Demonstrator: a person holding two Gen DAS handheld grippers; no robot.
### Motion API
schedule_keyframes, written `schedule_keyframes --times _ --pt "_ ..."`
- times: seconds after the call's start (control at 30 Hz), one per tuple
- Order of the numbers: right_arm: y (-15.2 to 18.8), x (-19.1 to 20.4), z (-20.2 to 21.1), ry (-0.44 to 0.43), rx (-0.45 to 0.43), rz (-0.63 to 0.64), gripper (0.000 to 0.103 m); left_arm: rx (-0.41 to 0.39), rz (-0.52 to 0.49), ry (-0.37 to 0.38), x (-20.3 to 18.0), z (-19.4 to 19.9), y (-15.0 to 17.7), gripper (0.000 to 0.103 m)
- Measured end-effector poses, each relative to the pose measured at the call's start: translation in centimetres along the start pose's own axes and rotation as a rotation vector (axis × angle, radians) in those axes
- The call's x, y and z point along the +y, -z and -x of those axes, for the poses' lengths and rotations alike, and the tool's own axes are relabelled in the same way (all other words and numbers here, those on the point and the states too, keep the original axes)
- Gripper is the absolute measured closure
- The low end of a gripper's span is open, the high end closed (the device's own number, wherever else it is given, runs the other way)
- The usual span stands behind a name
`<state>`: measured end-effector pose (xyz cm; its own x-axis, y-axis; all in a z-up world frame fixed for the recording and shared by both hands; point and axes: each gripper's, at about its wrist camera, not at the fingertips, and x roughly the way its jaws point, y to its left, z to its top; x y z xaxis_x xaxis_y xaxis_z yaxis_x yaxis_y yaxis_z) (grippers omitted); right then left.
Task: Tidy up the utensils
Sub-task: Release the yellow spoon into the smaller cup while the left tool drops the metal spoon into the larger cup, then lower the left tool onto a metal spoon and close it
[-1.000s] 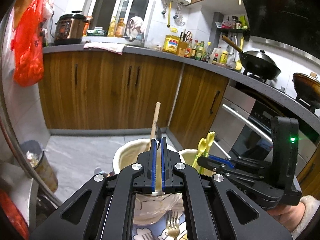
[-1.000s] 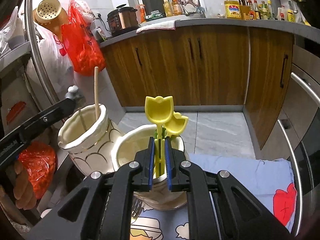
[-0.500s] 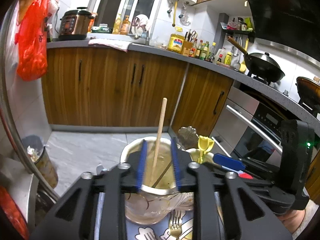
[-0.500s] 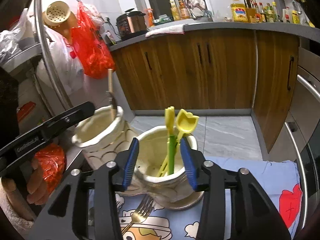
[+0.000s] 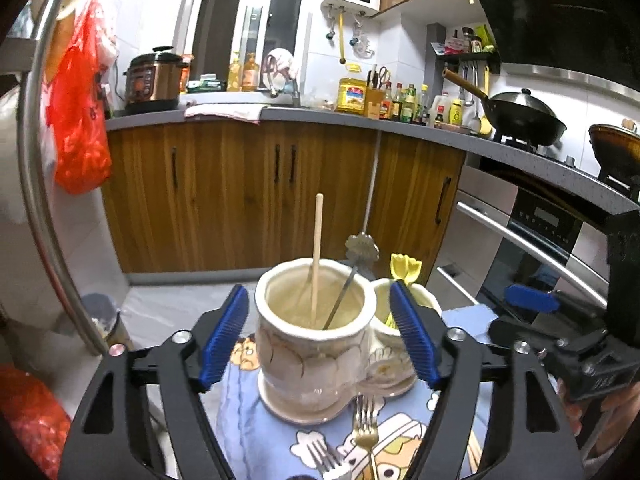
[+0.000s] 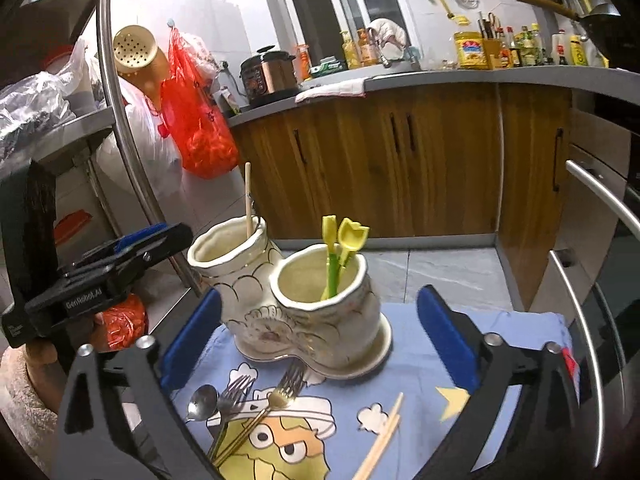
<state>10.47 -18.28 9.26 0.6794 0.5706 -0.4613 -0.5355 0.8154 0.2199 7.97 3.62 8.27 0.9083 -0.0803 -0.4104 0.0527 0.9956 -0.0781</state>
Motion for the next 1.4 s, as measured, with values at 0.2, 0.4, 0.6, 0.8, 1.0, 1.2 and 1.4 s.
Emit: schedule_keyframes --times 0.2,0.4,0.6,0.8,1.0,1.2,1.4 --pt "0.8 -0.5 2.6 0.087 -0.053 0.013 0.005 0.004 -0.032 -0.038 -0.6 1.7 1.1 0.011" --pt "2.6 -1.6 3.7 0.168 -0.02 0.043 0.005 0.098 -0.013 -0.057 0.6 2.2 2.8 0.009" --pt "5.3 -3.1 3.7 0.186 0.09 0.017 0.005 0.217 -0.027 -0.105 2.3 2.0 6.0 0.009" --pt "7.8 -3.8 3.5 0.211 0.159 0.019 0.005 0.329 -0.043 -0.132 2.9 1.6 10.3 0.009" --pt "9.5 -4.0 2.9 0.208 0.205 0.01 0.005 0.377 -0.055 -0.123 2.6 1.8 12.6 0.009" --pt "9.9 -3.8 2.9 0.2 0.214 0.017 0.005 0.416 -0.09 -0.087 1.1 2.1 13.9 0.011" --pt "10.4 -3.4 2.6 0.187 0.23 0.027 0.005 0.459 -0.092 -0.058 0.8 2.1 15.0 0.03"
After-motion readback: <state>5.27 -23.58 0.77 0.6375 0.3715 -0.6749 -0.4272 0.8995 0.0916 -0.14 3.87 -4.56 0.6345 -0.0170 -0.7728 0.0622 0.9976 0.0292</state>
